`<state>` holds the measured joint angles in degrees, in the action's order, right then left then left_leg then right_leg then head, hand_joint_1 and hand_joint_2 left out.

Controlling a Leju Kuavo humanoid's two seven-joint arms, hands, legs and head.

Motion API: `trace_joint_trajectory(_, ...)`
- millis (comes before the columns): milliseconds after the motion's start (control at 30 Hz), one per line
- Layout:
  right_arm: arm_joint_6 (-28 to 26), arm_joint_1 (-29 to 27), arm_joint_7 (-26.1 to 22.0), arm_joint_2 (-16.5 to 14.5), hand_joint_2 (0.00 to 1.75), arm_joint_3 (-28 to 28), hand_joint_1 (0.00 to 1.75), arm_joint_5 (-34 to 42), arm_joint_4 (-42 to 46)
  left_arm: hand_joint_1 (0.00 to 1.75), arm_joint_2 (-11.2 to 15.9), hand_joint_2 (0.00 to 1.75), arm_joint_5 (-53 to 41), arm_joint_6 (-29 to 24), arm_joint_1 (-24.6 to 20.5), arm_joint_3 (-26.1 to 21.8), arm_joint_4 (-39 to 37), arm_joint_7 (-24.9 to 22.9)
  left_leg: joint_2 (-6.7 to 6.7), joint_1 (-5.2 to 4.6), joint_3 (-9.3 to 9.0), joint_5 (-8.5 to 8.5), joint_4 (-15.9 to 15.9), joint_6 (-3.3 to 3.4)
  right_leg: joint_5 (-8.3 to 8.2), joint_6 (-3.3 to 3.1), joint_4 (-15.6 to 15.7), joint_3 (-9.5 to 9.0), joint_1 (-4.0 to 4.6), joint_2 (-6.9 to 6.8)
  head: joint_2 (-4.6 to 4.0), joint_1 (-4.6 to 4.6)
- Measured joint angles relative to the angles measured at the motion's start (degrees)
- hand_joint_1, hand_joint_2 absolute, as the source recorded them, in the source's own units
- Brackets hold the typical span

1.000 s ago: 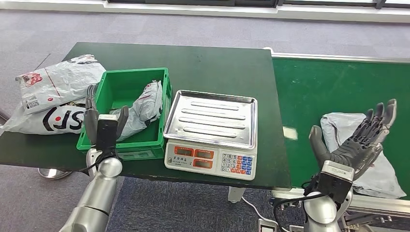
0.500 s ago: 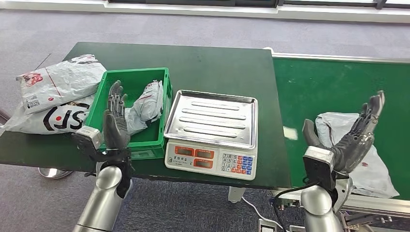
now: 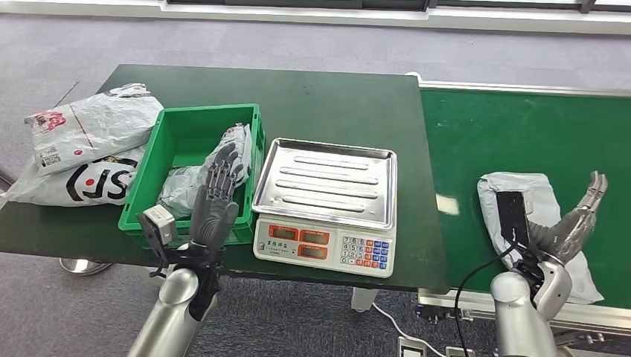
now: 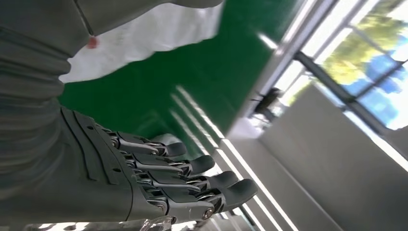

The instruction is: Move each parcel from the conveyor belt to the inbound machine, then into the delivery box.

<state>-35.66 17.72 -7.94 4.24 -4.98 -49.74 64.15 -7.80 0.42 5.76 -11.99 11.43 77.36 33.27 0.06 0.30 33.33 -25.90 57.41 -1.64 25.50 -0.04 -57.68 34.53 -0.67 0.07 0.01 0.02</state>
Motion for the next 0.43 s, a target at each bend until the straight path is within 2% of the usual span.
trace_joint_trajectory(100,5.76,0.85,11.04,1.58,1.75,-4.51,0.0,-6.12,-5.85,0.0,0.0,1.75,-1.04,1.42,-0.01,0.4,-0.51,-0.41,-0.17,0.0,0.07,0.0,0.0,0.03,0.03,0.04,0.01,-0.03,0.01,-0.18,0.0,0.02)
trace_joint_trajectory(167,10.01,1.33,15.3,2.63,1.75,-7.24,0.0,-9.57,-9.73,0.0,0.0,1.75,-1.4,1.66,-0.06,0.41,-0.98,-0.46,-0.18,-0.01,0.1,-0.01,0.0,0.03,0.04,0.04,0.01,-0.02,0.0,-0.19,0.01,0.02)
trace_joint_trajectory(333,20.41,3.73,21.28,4.79,1.75,-11.55,0.0,-14.34,-18.78,0.0,-0.15,1.75,-1.69,1.83,-0.38,0.41,-1.86,-0.51,-0.07,-0.04,0.08,-0.02,0.0,0.06,0.03,0.05,0.01,0.01,-0.03,-0.1,0.01,0.01)
trace_joint_trajectory(433,21.87,4.76,21.91,5.53,1.75,-12.68,0.0,-15.05,-21.89,0.0,-0.3,1.75,-1.75,1.9,-0.39,0.42,-2.09,-0.55,-0.08,-0.04,0.09,-0.01,0.0,0.07,0.03,0.05,0.01,0.01,-0.03,-0.11,0.0,0.01)
